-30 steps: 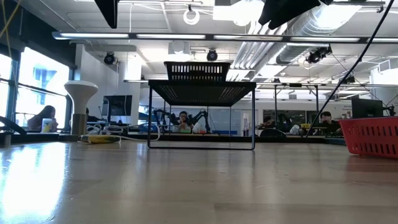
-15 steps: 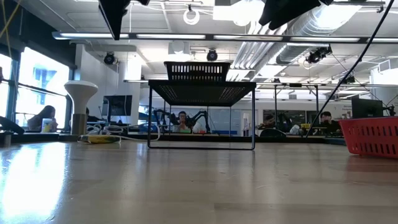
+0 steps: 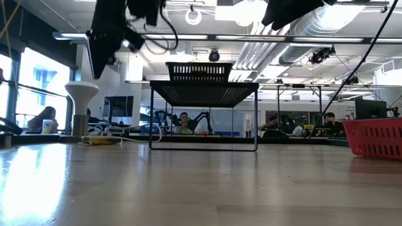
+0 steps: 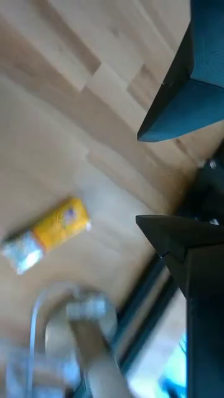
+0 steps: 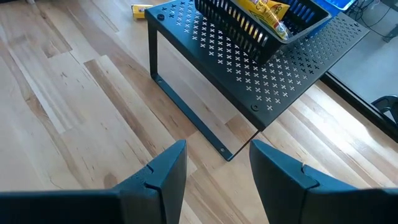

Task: Pick & Place Office Desk Supplies
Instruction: Put the yellow crayon box into the black bin on the shelf

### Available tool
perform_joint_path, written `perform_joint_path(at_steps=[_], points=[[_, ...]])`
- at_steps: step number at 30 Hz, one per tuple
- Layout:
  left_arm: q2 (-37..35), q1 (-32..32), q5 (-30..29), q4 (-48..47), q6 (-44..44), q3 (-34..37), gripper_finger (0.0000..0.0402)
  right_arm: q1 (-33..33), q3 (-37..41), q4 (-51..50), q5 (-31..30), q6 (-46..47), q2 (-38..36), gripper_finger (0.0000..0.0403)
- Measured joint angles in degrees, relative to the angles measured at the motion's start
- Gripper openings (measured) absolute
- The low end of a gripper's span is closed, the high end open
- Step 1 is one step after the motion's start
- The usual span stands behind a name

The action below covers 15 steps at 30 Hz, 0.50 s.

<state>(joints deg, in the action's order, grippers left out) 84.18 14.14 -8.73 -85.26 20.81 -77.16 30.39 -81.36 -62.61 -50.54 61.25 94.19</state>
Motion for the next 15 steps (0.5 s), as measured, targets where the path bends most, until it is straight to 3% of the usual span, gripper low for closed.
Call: perform_joint_path(at_steps=[4,15], points=[[0.04,1.74,2.21,6.87,-4.31,5.88,0.0194,0.00,0.00,0.00,-0.03,0.00,0.00,0.0164],[0.00,9.29,1.43,20.40,-2.92,16.03,0.0194,0.00,0.01,-0.20,0.85,-0.24,0.00,0.0164]])
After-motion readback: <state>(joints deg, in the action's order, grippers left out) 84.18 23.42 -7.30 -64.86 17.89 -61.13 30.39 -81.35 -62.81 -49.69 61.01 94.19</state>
